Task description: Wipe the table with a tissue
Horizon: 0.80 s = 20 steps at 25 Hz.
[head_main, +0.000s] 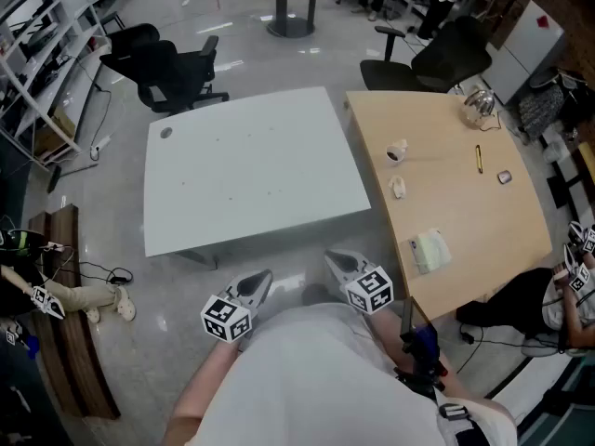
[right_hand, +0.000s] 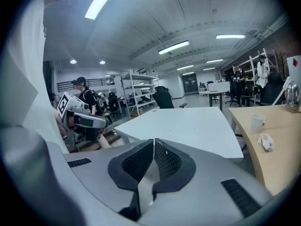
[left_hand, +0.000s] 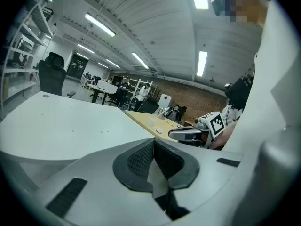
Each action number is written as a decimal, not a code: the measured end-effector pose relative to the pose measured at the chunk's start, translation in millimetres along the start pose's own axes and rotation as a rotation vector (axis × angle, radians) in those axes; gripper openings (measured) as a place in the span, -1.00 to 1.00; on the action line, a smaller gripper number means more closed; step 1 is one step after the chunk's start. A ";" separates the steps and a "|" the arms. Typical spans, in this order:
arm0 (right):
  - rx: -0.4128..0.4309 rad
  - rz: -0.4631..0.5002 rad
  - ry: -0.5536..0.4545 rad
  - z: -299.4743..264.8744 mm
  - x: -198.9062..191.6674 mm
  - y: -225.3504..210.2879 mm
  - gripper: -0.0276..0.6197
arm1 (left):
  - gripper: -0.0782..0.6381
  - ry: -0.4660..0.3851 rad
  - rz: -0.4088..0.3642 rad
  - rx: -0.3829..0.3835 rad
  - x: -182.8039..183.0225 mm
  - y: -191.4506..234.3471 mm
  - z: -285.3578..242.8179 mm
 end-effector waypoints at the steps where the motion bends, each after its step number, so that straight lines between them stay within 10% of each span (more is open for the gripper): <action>1: -0.003 0.012 0.005 -6.8 9.2 -16.8 -0.85 | -0.76 -0.012 -0.006 0.002 9.0 6.4 -13.3; 20: -0.296 -0.129 0.124 -17.4 19.0 -198.5 -0.85 | -0.76 0.044 -0.056 -0.119 92.9 48.3 -172.6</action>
Point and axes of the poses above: the fingertips, and each gripper's own axes: z backward along the fingers, y to its left, x out of its top, the point moved 7 cm from there along z, backward along the fingers, and after that the axes turned 9 degrees about x, right-handed, at the moved point
